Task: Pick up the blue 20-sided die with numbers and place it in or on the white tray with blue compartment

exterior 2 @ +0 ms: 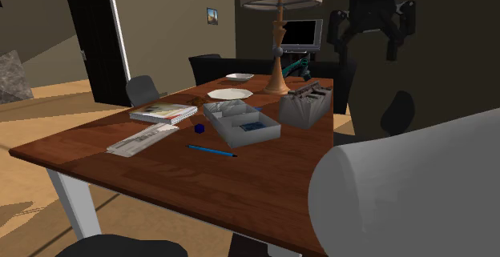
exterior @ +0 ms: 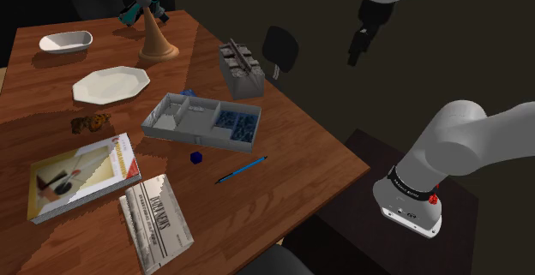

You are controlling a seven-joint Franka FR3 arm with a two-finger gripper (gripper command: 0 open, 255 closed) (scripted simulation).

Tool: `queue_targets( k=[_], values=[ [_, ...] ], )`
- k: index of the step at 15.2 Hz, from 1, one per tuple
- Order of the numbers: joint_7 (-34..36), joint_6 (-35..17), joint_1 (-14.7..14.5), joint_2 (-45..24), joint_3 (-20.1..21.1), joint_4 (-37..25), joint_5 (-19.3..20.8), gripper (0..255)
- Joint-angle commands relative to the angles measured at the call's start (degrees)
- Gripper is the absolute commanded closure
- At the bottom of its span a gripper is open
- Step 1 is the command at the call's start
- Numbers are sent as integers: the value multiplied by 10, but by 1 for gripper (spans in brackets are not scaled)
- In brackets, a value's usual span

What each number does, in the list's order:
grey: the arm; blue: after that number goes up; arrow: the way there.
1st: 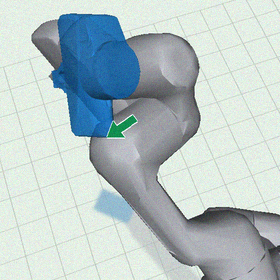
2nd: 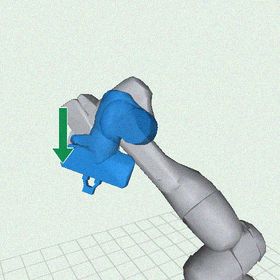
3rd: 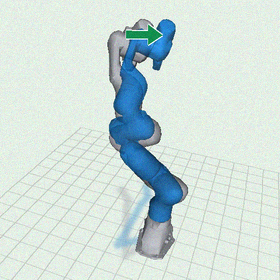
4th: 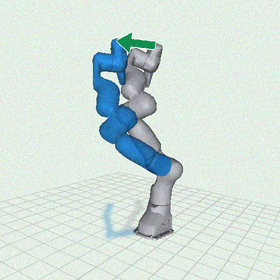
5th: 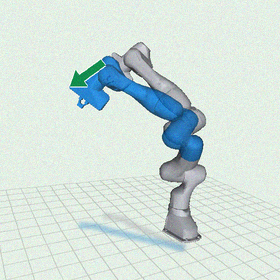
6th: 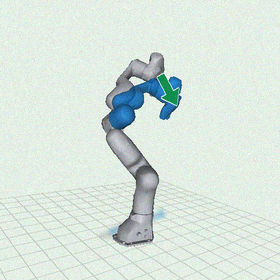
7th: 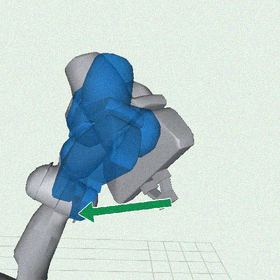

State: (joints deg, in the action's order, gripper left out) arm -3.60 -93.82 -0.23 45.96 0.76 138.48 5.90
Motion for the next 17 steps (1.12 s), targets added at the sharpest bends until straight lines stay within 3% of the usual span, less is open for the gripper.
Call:
queue_targets(
  k=[1,9,17],
  values=[
    [0,0,0,0,0,0,0,0],
    [127,-78,-25,-73,92,12,-60,0],
    [253,-158,-36,-196,182,-26,-89,0]
  ],
)
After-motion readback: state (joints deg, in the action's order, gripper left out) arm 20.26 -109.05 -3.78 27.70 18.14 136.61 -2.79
